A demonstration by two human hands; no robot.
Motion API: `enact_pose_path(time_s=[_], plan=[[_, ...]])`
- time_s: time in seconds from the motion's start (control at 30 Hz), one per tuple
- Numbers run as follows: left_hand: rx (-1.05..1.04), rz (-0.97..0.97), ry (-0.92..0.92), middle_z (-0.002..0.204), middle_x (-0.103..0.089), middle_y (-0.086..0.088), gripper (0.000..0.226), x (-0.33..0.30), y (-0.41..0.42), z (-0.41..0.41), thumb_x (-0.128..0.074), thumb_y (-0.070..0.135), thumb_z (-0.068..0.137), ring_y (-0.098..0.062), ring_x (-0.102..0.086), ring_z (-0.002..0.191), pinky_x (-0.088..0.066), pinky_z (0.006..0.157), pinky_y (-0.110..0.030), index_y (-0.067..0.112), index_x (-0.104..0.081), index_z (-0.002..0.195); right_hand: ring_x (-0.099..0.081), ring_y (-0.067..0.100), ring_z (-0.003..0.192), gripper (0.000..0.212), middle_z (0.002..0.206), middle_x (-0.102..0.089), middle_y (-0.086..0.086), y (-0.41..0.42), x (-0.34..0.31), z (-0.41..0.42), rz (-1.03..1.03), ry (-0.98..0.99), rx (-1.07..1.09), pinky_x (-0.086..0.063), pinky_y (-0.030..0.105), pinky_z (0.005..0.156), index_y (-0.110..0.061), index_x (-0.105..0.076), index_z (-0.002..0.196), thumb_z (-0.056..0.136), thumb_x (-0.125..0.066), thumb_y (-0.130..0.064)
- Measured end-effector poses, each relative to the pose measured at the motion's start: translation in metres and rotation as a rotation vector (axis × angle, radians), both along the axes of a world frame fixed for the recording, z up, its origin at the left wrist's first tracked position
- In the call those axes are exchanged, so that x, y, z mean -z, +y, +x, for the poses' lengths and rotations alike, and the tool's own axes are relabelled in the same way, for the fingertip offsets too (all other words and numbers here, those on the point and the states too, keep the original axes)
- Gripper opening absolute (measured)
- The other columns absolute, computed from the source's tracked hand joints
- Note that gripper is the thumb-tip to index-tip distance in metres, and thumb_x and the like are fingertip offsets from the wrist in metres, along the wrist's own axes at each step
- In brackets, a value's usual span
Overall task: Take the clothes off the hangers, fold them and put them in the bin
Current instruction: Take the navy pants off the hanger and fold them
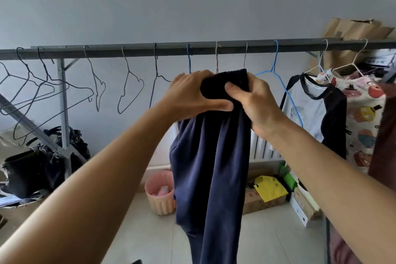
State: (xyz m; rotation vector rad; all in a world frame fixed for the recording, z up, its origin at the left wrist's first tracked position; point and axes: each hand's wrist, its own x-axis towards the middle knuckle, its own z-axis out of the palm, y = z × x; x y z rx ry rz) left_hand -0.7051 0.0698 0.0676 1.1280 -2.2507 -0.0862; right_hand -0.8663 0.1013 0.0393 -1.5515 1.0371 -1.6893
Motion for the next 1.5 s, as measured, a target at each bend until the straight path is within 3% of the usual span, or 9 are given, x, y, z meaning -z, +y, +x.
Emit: enact_pose_path(time_s=[0.1,0.33,0.47,0.67,0.8,1.0,1.1,1.27,1.5], plan=[[0.077,0.032,0.029,0.064,-0.06,0.01,0.06,-0.019,-0.006,-0.005,-0.078,0.072,0.047,-0.014,-0.057,0.063,-0.043,0.06,-0.032,0.023,-0.062,0.077,-0.066,0.019,0.092,0.005,0.095,-0.069,0.008,0.003,-0.002,-0.006,-0.037,-0.027,0.005,-0.052,0.037,0.088,-0.012,-0.063,0.098,0.095,-0.06,-0.013],[0.298,0.109,0.032,0.058,-0.059,0.007,0.04,-0.035,-0.006,-0.011,-0.092,0.042,0.059,-0.009,-0.054,0.053,-0.041,0.054,-0.029,0.014,-0.064,0.069,-0.071,0.021,0.095,0.023,0.097,-0.075,0.004,0.027,0.022,-0.035,0.306,0.221,-0.213,-0.056,0.027,0.083,-0.015,-0.07,0.103,0.08,-0.074,-0.018],[0.286,0.066,0.088,0.051,-0.053,0.018,0.039,-0.025,-0.009,-0.013,-0.09,0.045,0.059,0.0,-0.048,0.05,-0.037,0.052,-0.022,0.026,-0.057,0.063,-0.072,0.021,0.088,0.015,0.095,-0.075,0.006,0.035,0.028,-0.033,0.369,-0.021,-0.283,-0.057,0.034,0.084,-0.015,-0.072,0.099,0.086,-0.064,-0.016],[0.305,0.26,0.509,0.12,-0.064,-0.005,0.079,0.022,-0.009,0.004,-0.079,0.051,0.068,-0.01,-0.065,0.106,-0.053,0.093,-0.027,0.027,-0.049,0.137,-0.073,0.019,0.081,0.025,0.092,-0.076,0.008,0.034,0.002,-0.032,0.38,-0.249,-0.346,-0.06,0.029,0.072,-0.011,-0.073,0.092,0.074,-0.064,-0.026],[0.333,0.602,0.636,0.131,-0.062,-0.004,0.104,0.079,0.005,0.022,-0.085,0.059,0.051,-0.009,-0.063,0.115,-0.049,0.099,-0.027,0.028,-0.043,0.141,-0.074,0.017,0.078,0.021,0.087,-0.077,0.006,0.033,-0.016,-0.04,0.384,-0.311,-0.298,-0.06,0.027,0.068,-0.012,-0.08,0.073,0.074,-0.065,-0.028],[0.246,0.967,0.436,0.077,-0.075,-0.001,0.011,0.14,0.023,0.035,-0.083,0.011,0.07,-0.013,-0.072,0.073,-0.058,0.071,-0.024,0.011,-0.075,0.078,-0.073,0.012,0.071,0.038,0.078,-0.076,0.002,0.035,-0.04,-0.058,0.285,-0.394,-0.149,-0.057,0.022,0.061,-0.013,-0.079,0.065,0.094,-0.056,-0.023],[0.223,1.03,0.439,0.047,-0.057,0.007,0.038,0.159,0.02,0.039,-0.069,0.0,0.083,-0.002,-0.052,0.039,-0.038,0.041,-0.011,0.015,-0.062,0.049,-0.073,0.011,0.066,0.022,0.072,-0.075,0.0,0.03,-0.044,-0.069,0.272,-0.454,-0.004,-0.056,0.021,0.059,-0.012,-0.072,0.082,0.094,-0.056,-0.019],[0.089,0.951,0.734,0.087,-0.074,-0.019,0.014,0.16,0.019,0.049,-0.065,0.013,0.09,-0.025,-0.069,0.072,-0.055,0.065,-0.03,0.004,-0.076,0.088,-0.071,0.014,0.071,0.014,0.085,-0.075,0.002,0.017,-0.039,-0.097,0.338,-0.33,0.247,-0.058,0.027,0.07,-0.012,-0.068,0.097,0.091,-0.063,-0.023],[-0.042,0.611,0.528,0.084,-0.072,-0.001,0.021,0.154,0.011,0.041,-0.051,0.01,0.099,-0.006,-0.063,0.073,-0.05,0.07,-0.019,0.007,-0.072,0.099,-0.06,0.019,0.086,0.038,0.107,-0.063,0.003,0.01,-0.018,-0.123,0.374,0.028,0.533,-0.044,0.028,0.07,-0.015,-0.061,0.123,0.092,-0.061,-0.038]])
